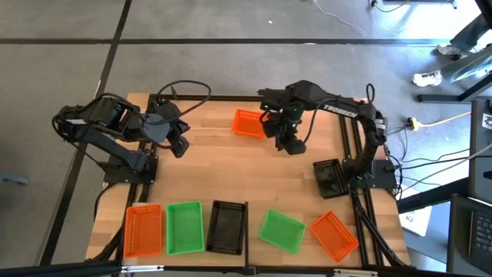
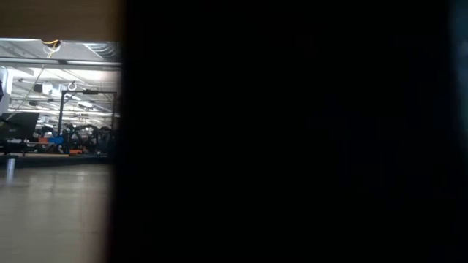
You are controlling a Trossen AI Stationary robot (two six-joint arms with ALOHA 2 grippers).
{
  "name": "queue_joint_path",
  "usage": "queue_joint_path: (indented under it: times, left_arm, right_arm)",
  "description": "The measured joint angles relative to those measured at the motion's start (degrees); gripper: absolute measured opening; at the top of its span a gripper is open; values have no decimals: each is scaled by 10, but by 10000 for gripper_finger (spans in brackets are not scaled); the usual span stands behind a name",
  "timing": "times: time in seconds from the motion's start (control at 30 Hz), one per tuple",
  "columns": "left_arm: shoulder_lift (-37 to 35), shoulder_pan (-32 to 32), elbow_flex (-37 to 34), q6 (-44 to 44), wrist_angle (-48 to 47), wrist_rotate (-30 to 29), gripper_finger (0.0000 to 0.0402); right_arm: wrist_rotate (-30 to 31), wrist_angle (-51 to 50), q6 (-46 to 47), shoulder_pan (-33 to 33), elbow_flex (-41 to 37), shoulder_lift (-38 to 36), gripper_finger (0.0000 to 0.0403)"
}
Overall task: Stack baskets on shelf by color
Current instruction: Stack the top orange basket on top of the other orange basket on the shelf
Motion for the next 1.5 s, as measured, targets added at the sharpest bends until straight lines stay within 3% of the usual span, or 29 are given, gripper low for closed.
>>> queue_joint_path:
  times: [0.2, 0.4, 0.57, 0.87, 1.03, 1.5]
  left_arm:
    - [0, 0, 0, -1, 0, -6, 44]
    - [2, 0, 0, -4, 0, -14, 44]
    - [3, 0, 0, -17, 0, -14, 44]
    - [3, 0, 0, -19, 0, -13, 44]
    - [3, 0, 0, -18, 0, -13, 44]
    - [3, 0, 0, -18, 0, -14, 44]
  right_arm:
    - [5, 145, 64, -27, -109, -41, 72]
    - [81, 316, 160, -33, -194, -47, 72]
    - [88, 431, 156, -33, -278, -46, 72]
    - [221, 588, 131, -35, -385, -46, 72]
    - [218, 649, 137, -42, -425, -46, 72]
    - [203, 694, 137, -80, -472, -46, 72]
